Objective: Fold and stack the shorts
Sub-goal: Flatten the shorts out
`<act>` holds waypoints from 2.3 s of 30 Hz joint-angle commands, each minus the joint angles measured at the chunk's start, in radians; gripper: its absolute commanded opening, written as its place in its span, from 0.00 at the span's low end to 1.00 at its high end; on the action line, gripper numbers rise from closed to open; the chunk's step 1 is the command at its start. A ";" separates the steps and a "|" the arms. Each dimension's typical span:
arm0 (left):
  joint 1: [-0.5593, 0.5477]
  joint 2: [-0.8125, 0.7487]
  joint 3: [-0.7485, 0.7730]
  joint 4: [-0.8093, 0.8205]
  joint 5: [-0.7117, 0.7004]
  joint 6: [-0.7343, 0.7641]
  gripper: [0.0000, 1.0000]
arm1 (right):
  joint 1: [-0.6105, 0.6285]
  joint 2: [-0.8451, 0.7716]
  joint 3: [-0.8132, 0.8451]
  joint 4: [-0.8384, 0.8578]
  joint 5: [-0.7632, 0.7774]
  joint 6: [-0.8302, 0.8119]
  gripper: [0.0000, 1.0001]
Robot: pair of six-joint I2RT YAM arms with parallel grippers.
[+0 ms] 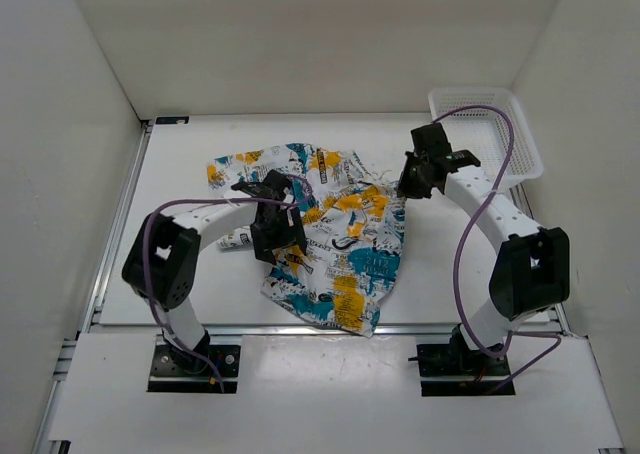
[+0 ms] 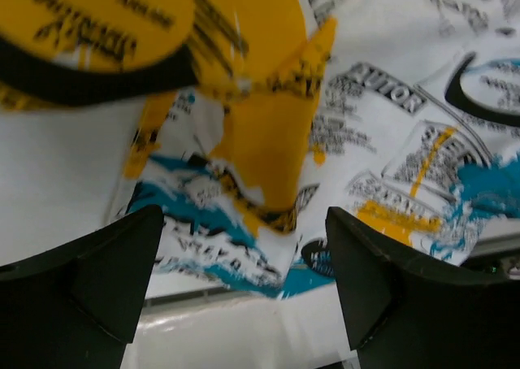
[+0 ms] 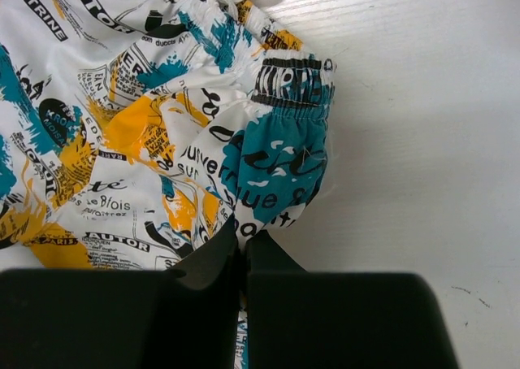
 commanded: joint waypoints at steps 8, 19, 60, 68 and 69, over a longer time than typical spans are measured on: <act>0.075 0.230 0.213 0.006 -0.025 0.059 0.10 | -0.022 -0.054 -0.078 0.022 -0.019 -0.030 0.00; 0.258 0.675 1.252 -0.499 -0.346 0.176 0.10 | 0.195 -0.101 -0.355 0.207 -0.048 0.258 0.26; 0.641 0.045 0.003 -0.011 -0.044 0.112 0.26 | 0.051 -0.272 -0.564 0.335 -0.288 0.336 0.58; 0.641 0.056 0.016 -0.011 -0.044 0.122 0.10 | 0.051 -0.093 -0.488 0.440 -0.348 0.358 0.58; 0.641 0.056 0.016 -0.011 -0.044 0.122 0.10 | 0.051 -0.076 -0.477 0.449 -0.348 0.358 0.57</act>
